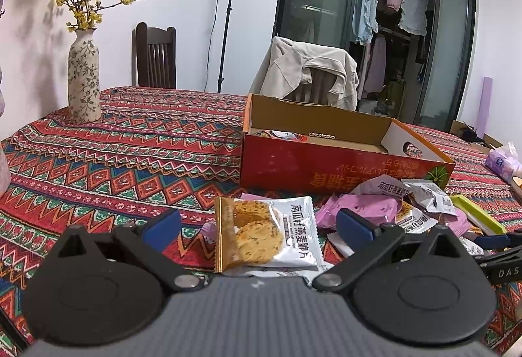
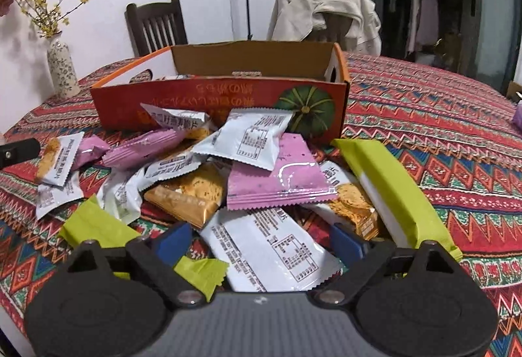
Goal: Organize snacks
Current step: 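Move both tools back over the snack pile, then grasp the pumpkin-seed oat crisp packet with the left tool while the right grasps a white packet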
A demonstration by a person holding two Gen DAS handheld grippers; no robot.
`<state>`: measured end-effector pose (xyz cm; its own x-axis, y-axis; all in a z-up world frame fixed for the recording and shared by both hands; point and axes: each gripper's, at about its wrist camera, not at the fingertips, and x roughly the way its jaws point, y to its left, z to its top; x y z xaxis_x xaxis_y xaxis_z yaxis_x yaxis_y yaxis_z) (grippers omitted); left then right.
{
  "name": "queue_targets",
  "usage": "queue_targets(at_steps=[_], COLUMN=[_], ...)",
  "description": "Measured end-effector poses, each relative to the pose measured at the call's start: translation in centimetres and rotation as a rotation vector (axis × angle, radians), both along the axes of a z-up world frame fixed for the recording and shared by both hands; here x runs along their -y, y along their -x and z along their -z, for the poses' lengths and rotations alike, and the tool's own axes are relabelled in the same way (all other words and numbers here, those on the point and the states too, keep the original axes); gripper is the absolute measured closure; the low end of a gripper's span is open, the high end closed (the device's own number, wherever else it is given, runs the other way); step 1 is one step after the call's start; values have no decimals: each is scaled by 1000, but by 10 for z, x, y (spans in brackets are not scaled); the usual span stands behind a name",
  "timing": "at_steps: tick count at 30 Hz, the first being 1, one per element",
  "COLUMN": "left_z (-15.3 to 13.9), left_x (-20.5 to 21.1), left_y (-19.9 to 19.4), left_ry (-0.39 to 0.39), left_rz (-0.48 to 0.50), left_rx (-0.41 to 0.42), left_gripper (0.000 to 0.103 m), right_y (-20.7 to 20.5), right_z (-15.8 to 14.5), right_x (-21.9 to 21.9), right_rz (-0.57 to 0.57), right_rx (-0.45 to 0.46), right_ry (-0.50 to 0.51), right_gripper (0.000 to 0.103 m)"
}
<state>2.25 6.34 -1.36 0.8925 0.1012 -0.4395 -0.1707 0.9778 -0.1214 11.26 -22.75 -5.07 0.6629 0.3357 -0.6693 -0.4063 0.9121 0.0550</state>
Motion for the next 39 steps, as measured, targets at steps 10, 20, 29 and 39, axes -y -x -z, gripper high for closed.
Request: queue_targets(at_steps=[10, 20, 29, 39], left_z=[-1, -1, 9, 18], left_x=[1, 7, 14, 22], left_y=[-2, -9, -30, -48], left_ry=[-4, -38, -61, -68], left_rz=[-3, -22, -80, -89], left_rx=[-13, -48, -138, -185], left_gripper=[0, 0, 0, 0], right_y=[11, 29, 39, 40], right_z=[-5, -25, -40, -45], right_x=[-4, 8, 19, 26], right_rz=[-70, -62, -56, -23], right_rx=[27, 103, 177, 208], right_ry=[17, -74, -143, -177], right_gripper=[49, 60, 60, 60])
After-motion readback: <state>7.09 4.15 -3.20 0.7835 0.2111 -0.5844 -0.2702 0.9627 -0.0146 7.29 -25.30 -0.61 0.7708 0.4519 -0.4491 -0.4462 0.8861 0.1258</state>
